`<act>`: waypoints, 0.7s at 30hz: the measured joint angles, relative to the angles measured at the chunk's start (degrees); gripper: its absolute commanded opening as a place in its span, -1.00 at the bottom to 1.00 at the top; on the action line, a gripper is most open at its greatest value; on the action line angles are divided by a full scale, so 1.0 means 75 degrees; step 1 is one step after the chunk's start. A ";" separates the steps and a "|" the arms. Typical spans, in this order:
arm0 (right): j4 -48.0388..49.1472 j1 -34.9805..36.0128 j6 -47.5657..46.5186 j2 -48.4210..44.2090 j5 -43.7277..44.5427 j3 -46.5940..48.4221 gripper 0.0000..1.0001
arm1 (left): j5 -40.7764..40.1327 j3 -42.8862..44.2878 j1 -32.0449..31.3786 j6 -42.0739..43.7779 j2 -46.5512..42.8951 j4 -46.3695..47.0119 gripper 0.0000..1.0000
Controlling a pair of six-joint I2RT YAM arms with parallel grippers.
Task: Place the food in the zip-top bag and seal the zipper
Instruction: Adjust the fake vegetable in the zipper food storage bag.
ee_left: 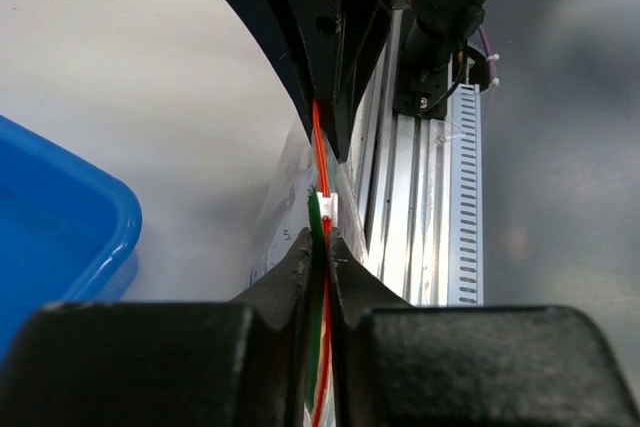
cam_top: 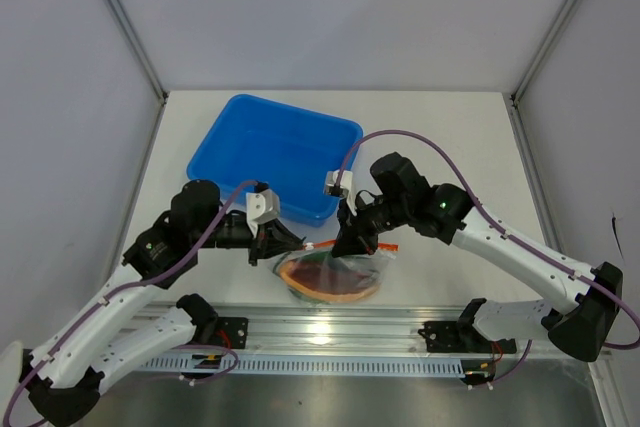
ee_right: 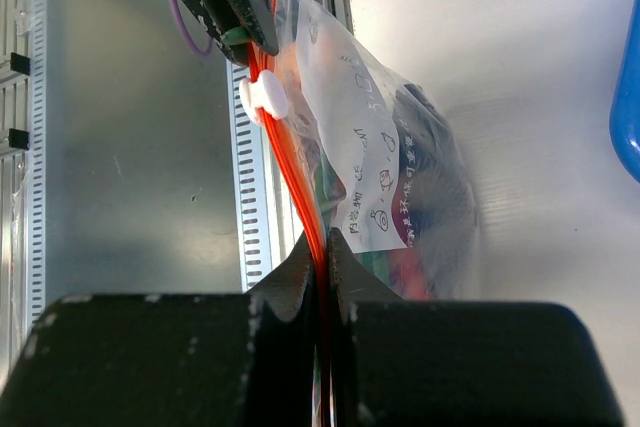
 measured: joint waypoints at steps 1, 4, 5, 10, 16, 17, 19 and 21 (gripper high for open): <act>0.0000 0.0000 0.0000 0.0000 0.0000 0.0000 -1.00 | 0.0023 0.0000 0.0003 -0.0020 -0.0012 0.0006 -0.98; 0.0000 0.0000 0.0000 0.0000 -0.0003 0.0000 -1.00 | 0.0087 0.0000 0.0029 -0.0052 -0.0035 0.0017 -0.99; 0.0003 0.0000 0.0000 0.0000 -0.0003 0.0000 -1.00 | 0.0099 0.0000 0.0041 -0.0076 -0.0044 0.0026 -0.99; 0.0003 0.0000 0.0000 0.0000 -0.0026 0.0000 -1.00 | 0.0105 0.0000 0.0117 -0.0119 -0.0093 0.0026 -0.99; 0.0003 0.0003 -0.0012 0.0000 -0.0026 0.0000 -1.00 | 0.0041 0.0003 0.0224 -0.0146 -0.0093 -0.0085 -0.99; 0.0003 0.0003 -0.0020 0.0000 -0.0026 0.0000 -1.00 | 0.0038 0.0003 0.0242 -0.0149 -0.0093 -0.0099 -0.99; 0.0003 0.0009 -0.0026 0.0000 -0.0026 0.0000 -1.00 | 0.0012 0.0003 0.0271 -0.0157 -0.0093 -0.0102 -0.99; 0.0000 0.0009 -0.0026 0.0000 -0.0023 0.0000 -1.00 | -0.0058 0.0003 0.0297 -0.0166 -0.0105 -0.0108 -0.99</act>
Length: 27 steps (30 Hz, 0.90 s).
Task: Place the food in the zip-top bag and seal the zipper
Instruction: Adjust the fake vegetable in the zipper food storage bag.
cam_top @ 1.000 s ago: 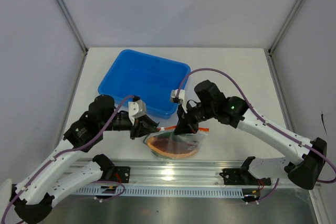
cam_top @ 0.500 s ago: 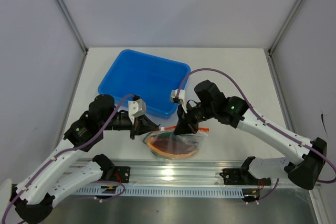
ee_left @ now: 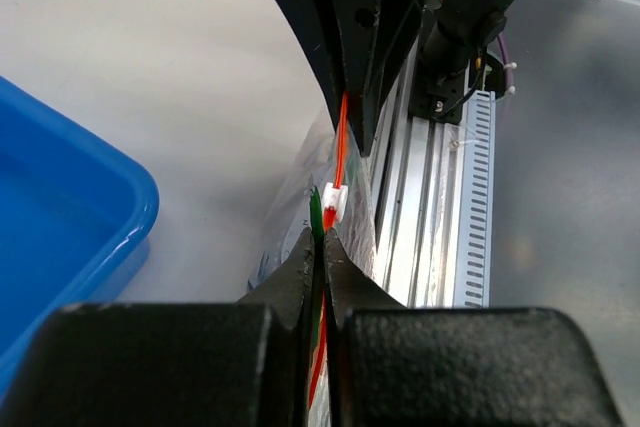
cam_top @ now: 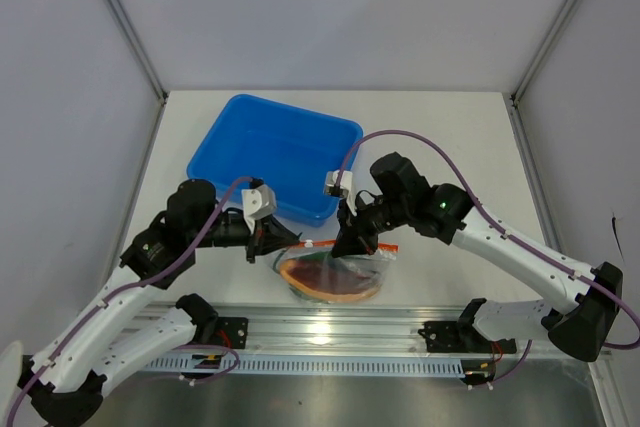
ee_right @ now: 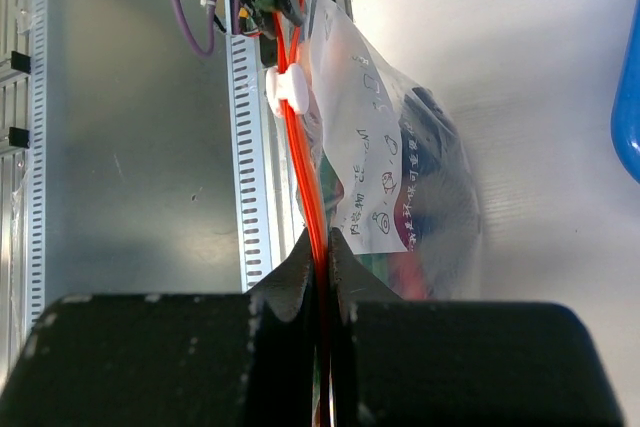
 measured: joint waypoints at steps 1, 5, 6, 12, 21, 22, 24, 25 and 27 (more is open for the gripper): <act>0.0000 0.0003 0.0000 0.0000 0.0000 0.0000 -1.00 | -0.0035 0.0000 0.0020 0.0000 -0.0009 -0.0006 -0.99; 0.0000 0.0003 -0.0003 0.0000 0.0000 0.0000 -1.00 | -0.0131 0.0003 0.0105 0.0029 -0.0105 -0.0114 -0.99; 0.0000 0.0003 -0.0003 0.0000 0.0000 0.0000 -1.00 | -0.0187 0.0003 0.0108 0.0038 -0.0108 -0.0160 -0.99; 0.0000 0.0003 -0.0006 0.0015 0.0000 0.0000 -1.00 | -0.0434 0.0099 0.0119 0.0140 -0.0154 -0.0393 -0.99; 0.0000 0.0006 -0.0006 0.0035 0.0003 0.0000 -1.00 | -0.0140 0.0216 0.0125 0.0691 0.0017 -0.0927 -0.99; 0.0000 0.0006 -0.0006 0.0035 0.0003 0.0000 -1.00 | -0.0085 0.0219 0.0125 0.0740 0.0035 -0.0991 -0.99; 0.0000 -0.0003 -0.0003 0.0047 0.0000 0.0000 -1.00 | 0.0026 0.0219 0.0125 0.0863 0.0076 -0.1119 -0.99; 0.0000 -0.0009 0.0000 0.0058 -0.0003 0.0000 -1.00 | 0.0067 0.0219 0.0125 0.0918 0.0108 -0.1177 -0.99; 0.0003 -0.0023 0.0009 0.0073 -0.0003 0.0000 -1.00 | 0.0172 0.0219 0.0125 0.1035 0.0152 -0.1276 -0.99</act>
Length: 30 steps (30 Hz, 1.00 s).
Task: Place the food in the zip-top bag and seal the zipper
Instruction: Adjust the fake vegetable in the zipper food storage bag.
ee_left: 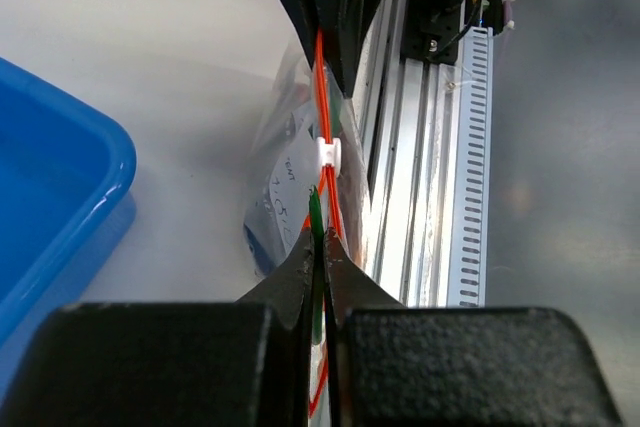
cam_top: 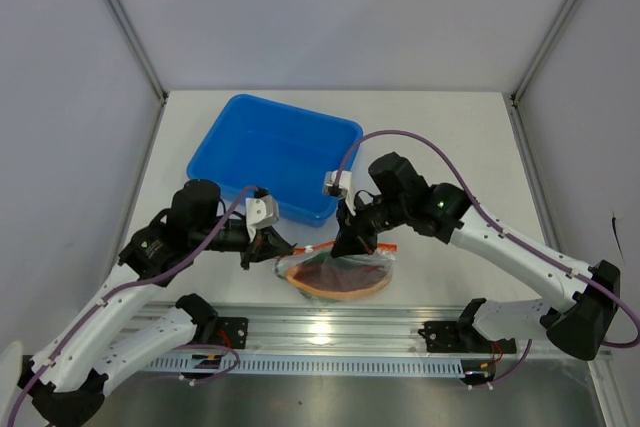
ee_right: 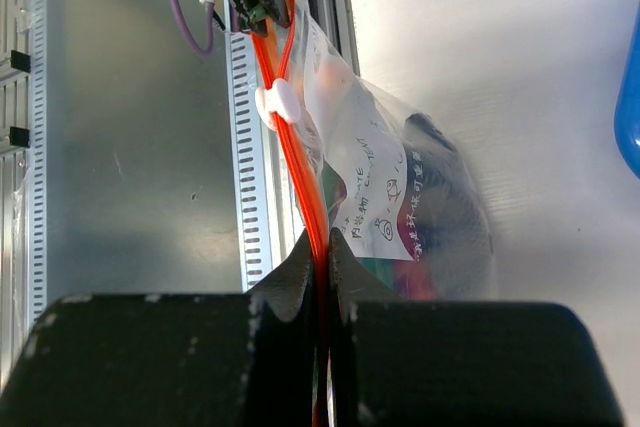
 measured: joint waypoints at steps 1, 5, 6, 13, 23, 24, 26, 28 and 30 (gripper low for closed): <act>0.0000 -0.0017 0.0017 0.0009 0.0000 0.0000 -1.00 | 0.0026 0.0000 0.0000 0.0032 0.0015 -0.0044 -0.99; 0.0090 -0.0064 0.0079 0.0038 -0.0055 0.0000 -1.00 | 0.0166 0.0000 0.0000 0.0187 0.0105 -0.0181 -0.99; 0.0131 -0.0064 0.0108 0.0041 -0.0085 0.0000 -1.00 | 0.0198 0.0003 -0.0003 0.0207 0.0119 -0.0207 -0.99; 0.0530 -0.0099 0.0449 0.0055 -0.0323 0.0000 -1.00 | 0.0309 0.0015 -0.0105 0.0344 0.0297 -0.0251 -0.99; 0.0874 -0.0152 0.0697 0.0070 -0.0408 0.0000 -1.00 | 0.0213 0.0184 -0.0271 0.0396 0.0813 -0.0498 -0.99; 0.0874 -0.0163 0.0702 0.0070 -0.0393 0.0000 -1.00 | 0.0160 0.0184 -0.0271 0.0393 0.0851 -0.0516 -0.99; 0.0892 -0.0201 0.0761 0.0070 -0.0341 0.0000 -1.00 | -0.0023 0.0184 -0.0277 0.0382 0.0863 -0.0533 -0.99; 0.0962 -0.0268 0.0845 0.0070 -0.0291 0.0000 -1.00 | -0.0207 0.0184 -0.0283 0.0353 0.0851 -0.0530 -0.99; 0.1040 -0.0321 0.0912 0.0070 -0.0283 0.0000 -1.00 | -0.0361 0.0184 -0.0283 0.0300 0.0848 -0.0530 -0.99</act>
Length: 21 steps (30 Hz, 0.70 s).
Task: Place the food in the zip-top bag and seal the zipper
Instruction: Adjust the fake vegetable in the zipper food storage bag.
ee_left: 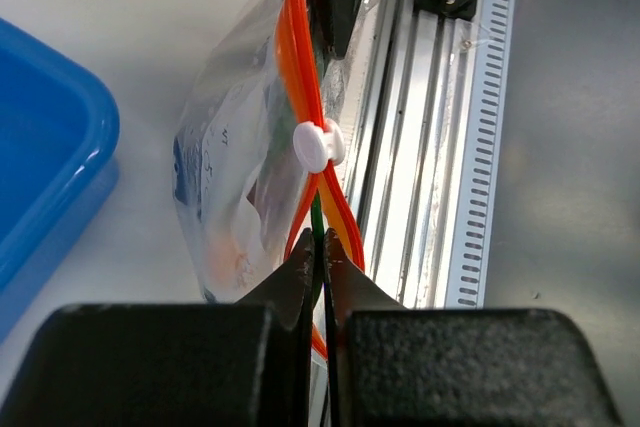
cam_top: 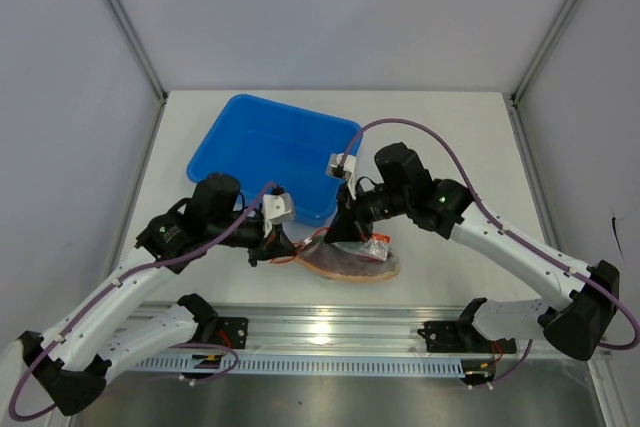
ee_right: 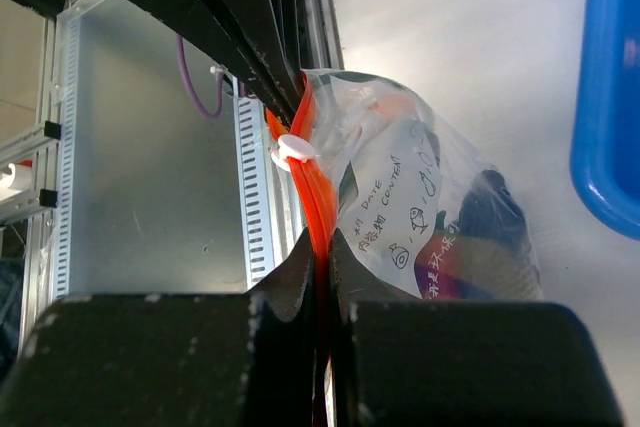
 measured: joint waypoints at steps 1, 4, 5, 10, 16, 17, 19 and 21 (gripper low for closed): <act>0.0044 -0.0020 0.0026 0.0000 -0.0003 0.0000 -1.00 | -0.0090 0.0000 0.0000 -0.0044 0.0000 0.0003 -0.99; 0.0111 -0.0070 0.0076 0.0000 -0.0003 0.0000 -1.00 | -0.0376 0.0009 0.0000 -0.0134 0.0009 0.0000 -0.99; 0.0119 -0.0070 0.0090 0.0000 -0.0003 0.0000 -1.00 | -0.0460 0.0041 -0.0003 -0.0172 0.0032 -0.0015 -0.99; 0.0169 -0.0052 0.0090 0.0000 -0.0006 0.0000 -1.00 | -0.0796 0.0367 -0.0015 -0.0312 0.0385 -0.0073 -0.99; 0.0166 0.0184 0.0087 0.0003 -0.0009 0.0000 -1.00 | -0.1530 0.1026 -0.0026 -0.0574 0.0991 -0.0195 -0.95; 0.0166 0.0236 0.0087 0.0006 -0.0009 0.0000 -1.00 | -0.1626 0.1201 -0.0026 -0.0586 0.1125 -0.0283 -0.95; 0.0169 0.0326 0.0067 0.0015 -0.0009 0.0000 -1.00 | -0.1664 0.1390 -0.0029 -0.0583 0.1311 -0.0347 -0.92; 0.0166 0.0379 0.0064 0.0035 -0.0009 0.0003 -1.00 | -0.1629 0.1399 -0.0029 -0.0562 0.1329 -0.0350 -0.90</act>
